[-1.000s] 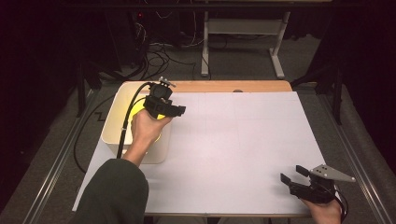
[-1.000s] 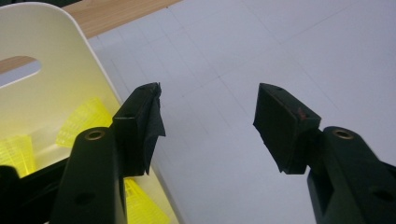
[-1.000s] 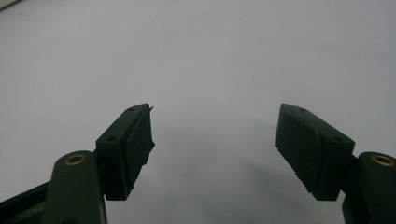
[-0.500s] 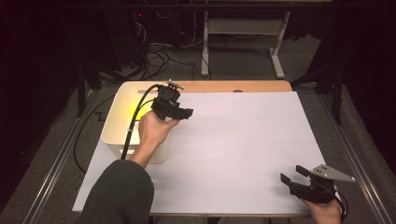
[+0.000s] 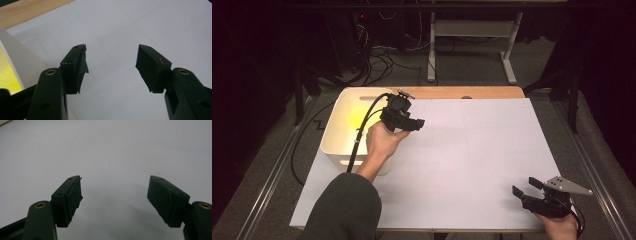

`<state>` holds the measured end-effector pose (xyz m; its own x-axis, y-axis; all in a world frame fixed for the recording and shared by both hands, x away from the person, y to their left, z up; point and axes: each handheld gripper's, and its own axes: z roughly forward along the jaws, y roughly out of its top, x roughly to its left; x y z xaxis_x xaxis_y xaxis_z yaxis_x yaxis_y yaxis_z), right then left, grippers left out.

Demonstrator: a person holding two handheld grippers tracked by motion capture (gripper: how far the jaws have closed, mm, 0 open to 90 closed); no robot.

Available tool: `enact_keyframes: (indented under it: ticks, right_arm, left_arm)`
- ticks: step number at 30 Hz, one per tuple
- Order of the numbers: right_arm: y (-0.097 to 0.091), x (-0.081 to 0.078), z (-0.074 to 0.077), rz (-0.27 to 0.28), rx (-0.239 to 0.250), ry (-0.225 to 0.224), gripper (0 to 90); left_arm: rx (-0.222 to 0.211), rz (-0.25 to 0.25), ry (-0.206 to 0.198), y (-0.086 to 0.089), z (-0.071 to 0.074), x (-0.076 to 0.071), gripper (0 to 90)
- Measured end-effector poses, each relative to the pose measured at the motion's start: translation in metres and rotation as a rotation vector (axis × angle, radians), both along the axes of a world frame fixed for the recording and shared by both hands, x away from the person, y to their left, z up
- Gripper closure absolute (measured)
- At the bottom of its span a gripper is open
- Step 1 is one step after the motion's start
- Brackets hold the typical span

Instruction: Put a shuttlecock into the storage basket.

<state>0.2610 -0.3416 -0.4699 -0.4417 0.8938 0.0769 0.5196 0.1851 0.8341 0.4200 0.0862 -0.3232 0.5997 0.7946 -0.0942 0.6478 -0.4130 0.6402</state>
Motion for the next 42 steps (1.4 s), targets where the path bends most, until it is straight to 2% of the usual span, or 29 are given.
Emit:
enact_keyframes:
  ticks: [2, 10, 42]
  right_arm:
    - [0.000, 0.000, 0.000, 0.000, 0.000, 0.000, 28.2]
    - [0.000, 0.000, 0.000, 0.001, 0.000, 0.000, 28.2]
    - [0.000, 0.000, 0.000, 0.003, 0.001, -0.001, 28.2]
  left_arm:
    - [0.008, -0.002, -0.009, -0.003, -0.001, -0.001, 42.0]
    - [0.002, -0.015, -0.002, -0.009, -0.004, -0.002, 42.1]
    - [0.000, -0.038, 0.036, -0.030, -0.028, -0.005, 42.0]
